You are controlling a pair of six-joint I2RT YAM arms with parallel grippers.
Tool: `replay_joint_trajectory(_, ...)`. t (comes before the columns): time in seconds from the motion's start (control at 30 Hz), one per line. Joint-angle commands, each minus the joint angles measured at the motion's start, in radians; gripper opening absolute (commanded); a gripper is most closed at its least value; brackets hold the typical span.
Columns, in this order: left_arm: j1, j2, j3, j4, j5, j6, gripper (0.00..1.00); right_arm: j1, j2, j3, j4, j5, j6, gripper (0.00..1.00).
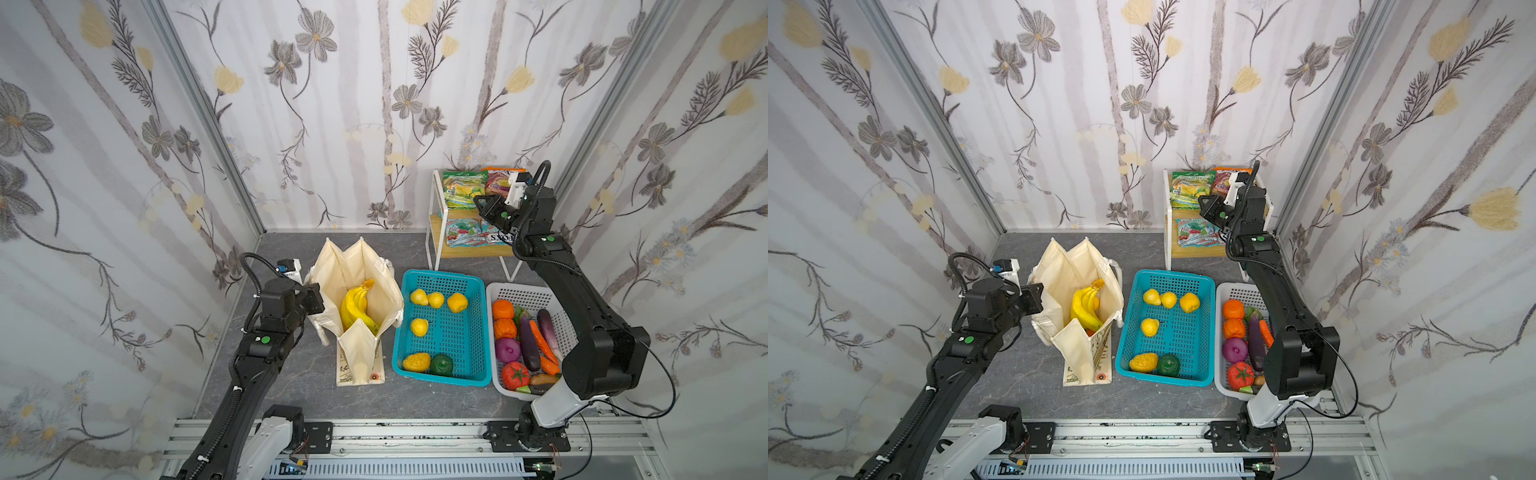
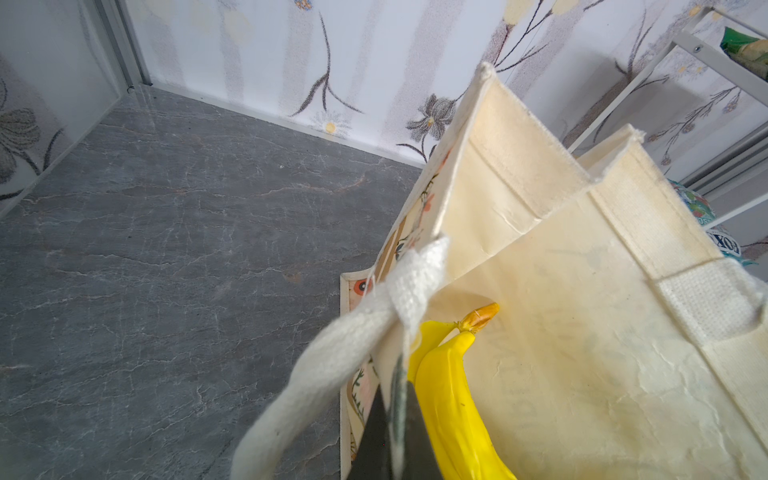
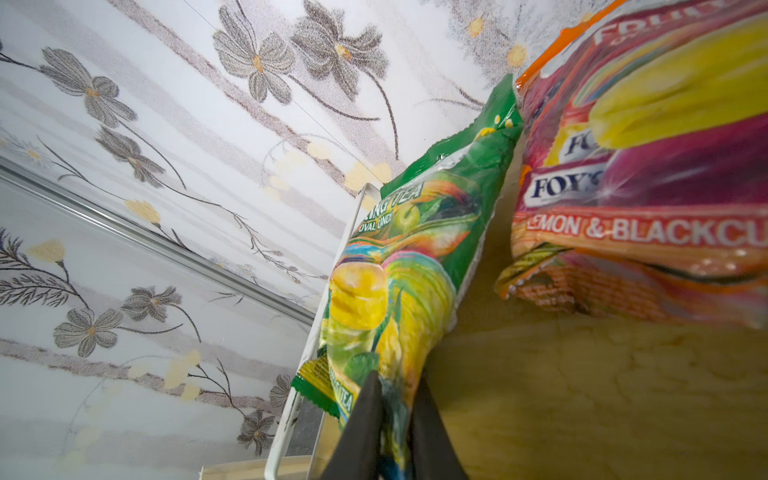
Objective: Place the food into the grocery bag and tie it
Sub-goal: 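Lift the green candy bag off the shelf with the right gripper toward the tote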
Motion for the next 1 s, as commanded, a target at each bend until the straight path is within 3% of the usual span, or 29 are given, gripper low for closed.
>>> replay_joint_trajectory(0.0, -0.001, 0.000, -0.004, -0.011, 0.007, 0.004, 0.00, 0.003, -0.022, 0.002, 0.069, -0.027, 0.005, 0.06)
replay_joint_trajectory(0.13, -0.001, -0.002, -0.004, -0.010, 0.008, 0.003, 0.00, 0.005, -0.076, -0.004, 0.047, -0.015, -0.034, 0.00)
replay_joint_trajectory(0.6, -0.002, 0.000, -0.004, -0.010, 0.012, 0.000, 0.00, 0.015, -0.187, 0.029, -0.064, -0.054, -0.124, 0.00)
replay_joint_trajectory(0.97, -0.001, -0.009, 0.000, -0.010, 0.019, 0.001, 0.00, 0.064, -0.409, -0.071, -0.128, -0.016, -0.158, 0.00)
